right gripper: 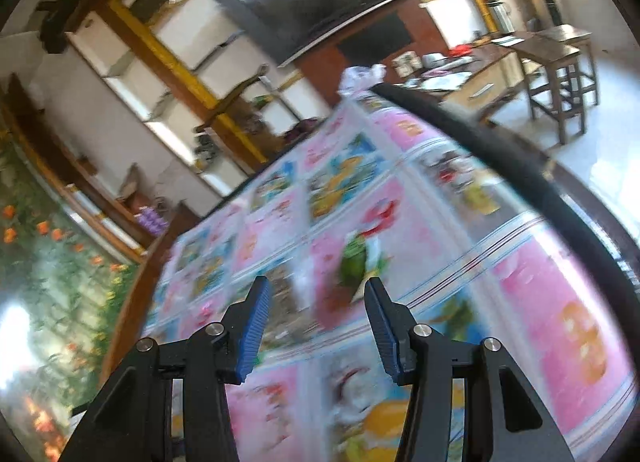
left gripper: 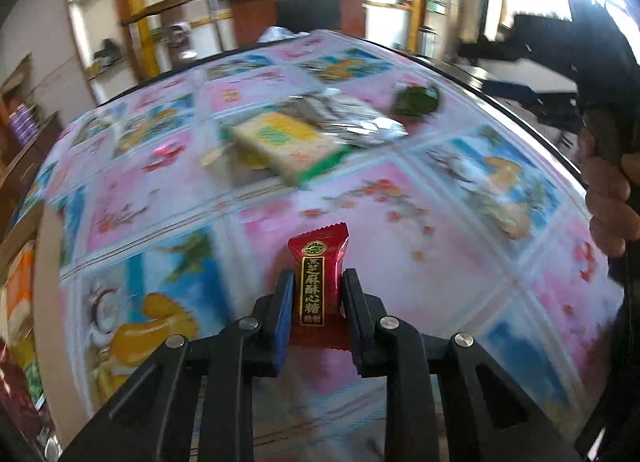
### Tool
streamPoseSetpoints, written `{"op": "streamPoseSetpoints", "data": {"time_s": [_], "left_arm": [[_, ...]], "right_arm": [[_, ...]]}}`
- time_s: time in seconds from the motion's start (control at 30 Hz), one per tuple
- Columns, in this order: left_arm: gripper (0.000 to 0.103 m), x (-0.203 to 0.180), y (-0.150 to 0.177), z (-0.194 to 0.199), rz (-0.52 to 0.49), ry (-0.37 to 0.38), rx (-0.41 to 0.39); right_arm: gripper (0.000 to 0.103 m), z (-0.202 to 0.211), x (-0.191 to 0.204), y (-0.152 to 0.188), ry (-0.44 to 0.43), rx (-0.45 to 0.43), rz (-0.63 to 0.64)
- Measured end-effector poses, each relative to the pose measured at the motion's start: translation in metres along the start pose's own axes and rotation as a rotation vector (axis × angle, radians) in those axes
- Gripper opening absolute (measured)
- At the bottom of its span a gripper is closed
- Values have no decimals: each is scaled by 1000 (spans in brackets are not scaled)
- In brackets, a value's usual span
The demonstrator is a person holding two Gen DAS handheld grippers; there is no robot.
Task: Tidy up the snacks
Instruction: 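Grasp the red candy bar with the left gripper while the right grasps a green foil packet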
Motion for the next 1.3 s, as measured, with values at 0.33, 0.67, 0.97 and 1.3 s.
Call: {"op": "streamPoseSetpoints", "data": {"time_s": [0.33,0.67,0.97,1.3], "left_arm": [[23,22,-3,0,117,46,-10],[21,22,-3,6,126,44,-33],[18,28,-6,8,149,47,-46],[18,36,-6,8,175,22,-48]], "right_arm": [[48,-70,-3,-5,100,146,132],[36,-69,13,15,186,170,353],[35,-29,55,10,39,55,319],[36,-48,127,86,-129,222,458]]}}
Point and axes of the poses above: each gripper's, at about its wrist camera, not at the fingertips, and z roughly against the way its jaws point, x to its left, y to its underside, the point moved 9 cm from there along -z, roughly the way its jaws point, and after that the axes turned 6 degrees about z, right-handed, at the moved point
